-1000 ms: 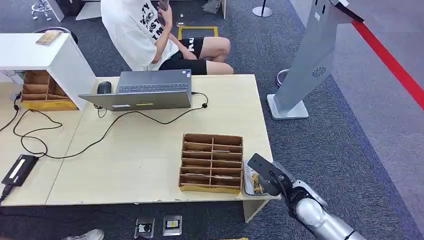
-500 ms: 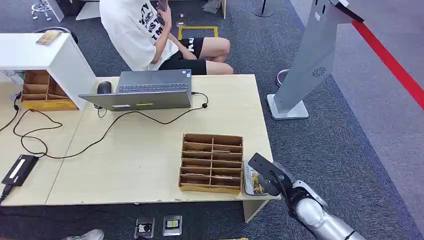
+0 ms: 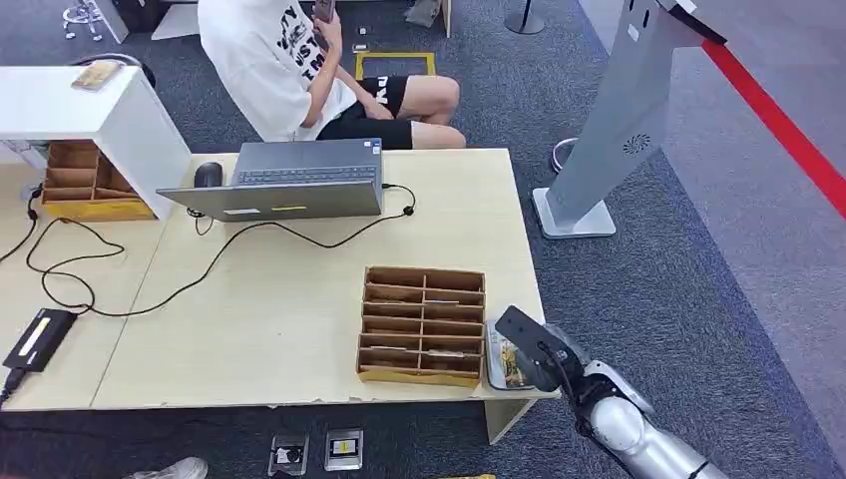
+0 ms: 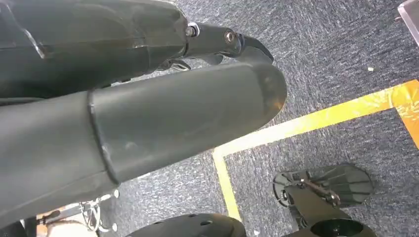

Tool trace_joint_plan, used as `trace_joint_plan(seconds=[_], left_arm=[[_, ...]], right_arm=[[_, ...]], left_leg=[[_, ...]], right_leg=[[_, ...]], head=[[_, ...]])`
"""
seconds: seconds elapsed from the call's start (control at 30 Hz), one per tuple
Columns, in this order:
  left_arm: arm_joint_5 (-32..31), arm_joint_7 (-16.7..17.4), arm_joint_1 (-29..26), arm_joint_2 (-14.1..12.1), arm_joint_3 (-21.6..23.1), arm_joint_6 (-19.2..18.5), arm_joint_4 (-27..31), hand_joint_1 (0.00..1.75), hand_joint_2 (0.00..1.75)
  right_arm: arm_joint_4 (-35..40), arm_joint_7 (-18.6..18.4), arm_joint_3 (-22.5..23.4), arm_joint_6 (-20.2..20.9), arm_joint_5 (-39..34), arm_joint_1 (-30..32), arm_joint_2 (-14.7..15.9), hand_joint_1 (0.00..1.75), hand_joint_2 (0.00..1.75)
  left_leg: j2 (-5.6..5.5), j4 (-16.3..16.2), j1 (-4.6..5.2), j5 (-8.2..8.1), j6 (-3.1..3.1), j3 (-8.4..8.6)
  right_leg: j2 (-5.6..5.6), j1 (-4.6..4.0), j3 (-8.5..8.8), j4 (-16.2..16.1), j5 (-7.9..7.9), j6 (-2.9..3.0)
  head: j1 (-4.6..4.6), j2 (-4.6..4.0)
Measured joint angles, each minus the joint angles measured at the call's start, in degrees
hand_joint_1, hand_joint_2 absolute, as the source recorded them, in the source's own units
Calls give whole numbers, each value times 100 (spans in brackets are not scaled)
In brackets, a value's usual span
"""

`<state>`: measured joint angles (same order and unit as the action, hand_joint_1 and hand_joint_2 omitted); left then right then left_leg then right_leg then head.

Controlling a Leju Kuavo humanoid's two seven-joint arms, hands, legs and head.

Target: Pass the card to the sensor for recognition and then transmit it.

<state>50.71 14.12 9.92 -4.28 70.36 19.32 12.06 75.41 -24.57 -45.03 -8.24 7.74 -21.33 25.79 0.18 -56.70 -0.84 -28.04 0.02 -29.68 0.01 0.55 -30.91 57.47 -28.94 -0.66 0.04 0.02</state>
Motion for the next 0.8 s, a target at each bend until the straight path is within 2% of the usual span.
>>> trace_joint_plan(seconds=[0.8], left_arm=[[18,-2,-24,0,-2,52,0,0,0]], right_arm=[[-2,53,0,55,70,-2,-46,175,175]], left_leg=[[0,0,0,0,0,0]], right_leg=[[0,0,1,0,0,0]], head=[[0,0]])
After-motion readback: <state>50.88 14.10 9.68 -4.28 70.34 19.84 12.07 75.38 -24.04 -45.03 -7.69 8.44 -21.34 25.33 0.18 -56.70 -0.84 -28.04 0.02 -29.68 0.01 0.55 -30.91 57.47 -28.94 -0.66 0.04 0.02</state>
